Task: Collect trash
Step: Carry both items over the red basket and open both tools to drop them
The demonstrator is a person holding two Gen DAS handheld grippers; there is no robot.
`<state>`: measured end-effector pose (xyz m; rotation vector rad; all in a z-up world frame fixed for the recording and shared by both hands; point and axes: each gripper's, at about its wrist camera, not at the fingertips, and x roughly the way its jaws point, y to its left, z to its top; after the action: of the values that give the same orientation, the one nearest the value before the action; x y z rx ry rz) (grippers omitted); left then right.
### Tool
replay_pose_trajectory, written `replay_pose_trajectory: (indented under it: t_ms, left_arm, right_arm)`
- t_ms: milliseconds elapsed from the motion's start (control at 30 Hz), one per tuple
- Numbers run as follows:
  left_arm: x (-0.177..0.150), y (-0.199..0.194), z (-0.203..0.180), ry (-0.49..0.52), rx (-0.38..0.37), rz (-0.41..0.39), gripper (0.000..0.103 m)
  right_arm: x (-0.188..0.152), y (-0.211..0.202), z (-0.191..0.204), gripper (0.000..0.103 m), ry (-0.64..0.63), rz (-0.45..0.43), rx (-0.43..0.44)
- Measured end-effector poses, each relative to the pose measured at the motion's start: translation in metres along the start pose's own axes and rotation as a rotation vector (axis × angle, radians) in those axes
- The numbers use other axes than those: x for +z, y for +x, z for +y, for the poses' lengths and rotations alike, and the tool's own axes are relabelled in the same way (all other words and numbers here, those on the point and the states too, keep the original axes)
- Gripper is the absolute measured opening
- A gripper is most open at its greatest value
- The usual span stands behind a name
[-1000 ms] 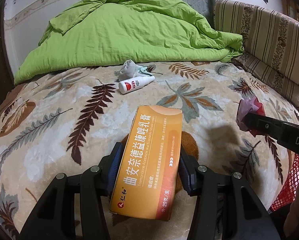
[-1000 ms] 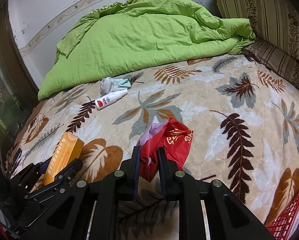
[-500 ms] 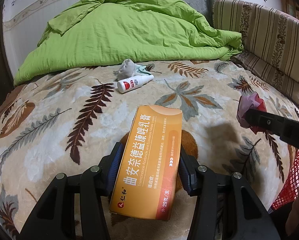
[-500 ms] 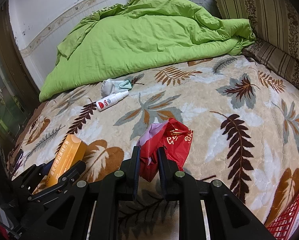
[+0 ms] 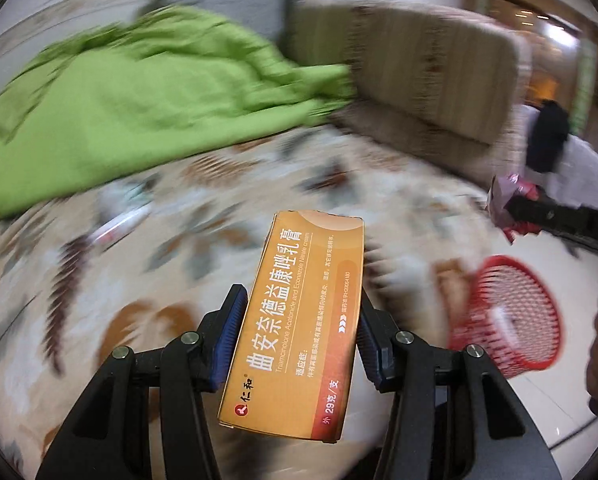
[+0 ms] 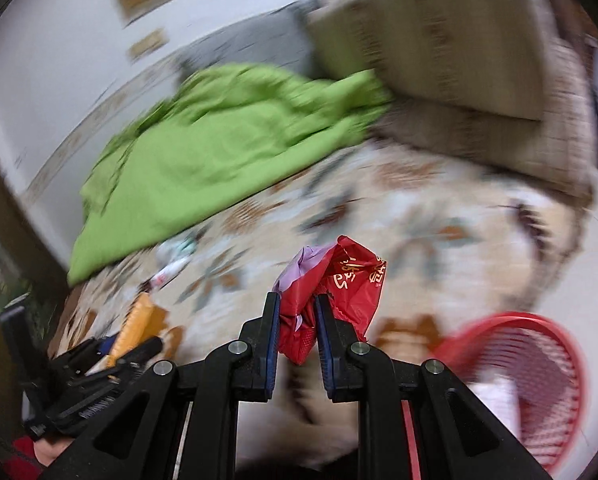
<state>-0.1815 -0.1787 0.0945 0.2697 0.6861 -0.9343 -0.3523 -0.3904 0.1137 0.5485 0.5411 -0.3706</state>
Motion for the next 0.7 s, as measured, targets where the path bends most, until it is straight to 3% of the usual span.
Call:
replay_pose_trajectory:
  t_ms: [133, 333, 433, 467, 500, 533, 567, 700]
  left_arm:
    - [0.023, 0.013, -0.063, 0.064, -0.182, 0.036, 0.051]
    - [0.030, 0.051, -0.159, 0.135, -0.428, 0.196, 0.051]
    - [0.025, 0.067, -0.192, 0.171, -0.458, 0.243, 0.051]
    - [0.023, 0.073, -0.202, 0.191, -0.460, 0.261, 0.053]
    - [0.022, 0.078, -0.209, 0.201, -0.457, 0.279, 0.062]
    - [0.022, 0.080, -0.210, 0.196, -0.450, 0.287, 0.066]
    - [0.023, 0.081, -0.211, 0.187, -0.448, 0.287, 0.070]
    - [0.024, 0.077, -0.206, 0.160, -0.448, 0.285, 0.070]
  right_arm:
    - [-0.003, -0.043, -0.069, 0.019, 0.114, -0.021, -0.096]
    - [-0.022, -0.060, -0.133, 0.020, 0.242, -0.008, -0.139]
    - [-0.030, -0.057, -0.154, 0.022, 0.300, 0.013, -0.113]
    - [-0.033, -0.054, -0.160, 0.026, 0.315, 0.024, -0.101]
    - [-0.035, -0.052, -0.164, 0.031, 0.322, 0.038, -0.099]
    - [-0.036, -0.050, -0.168, 0.043, 0.329, 0.047, -0.108]
    - [-0.037, -0.052, -0.171, 0.048, 0.332, 0.043, -0.119]
    - [-0.037, -0.055, -0.172, 0.048, 0.313, 0.032, -0.122]
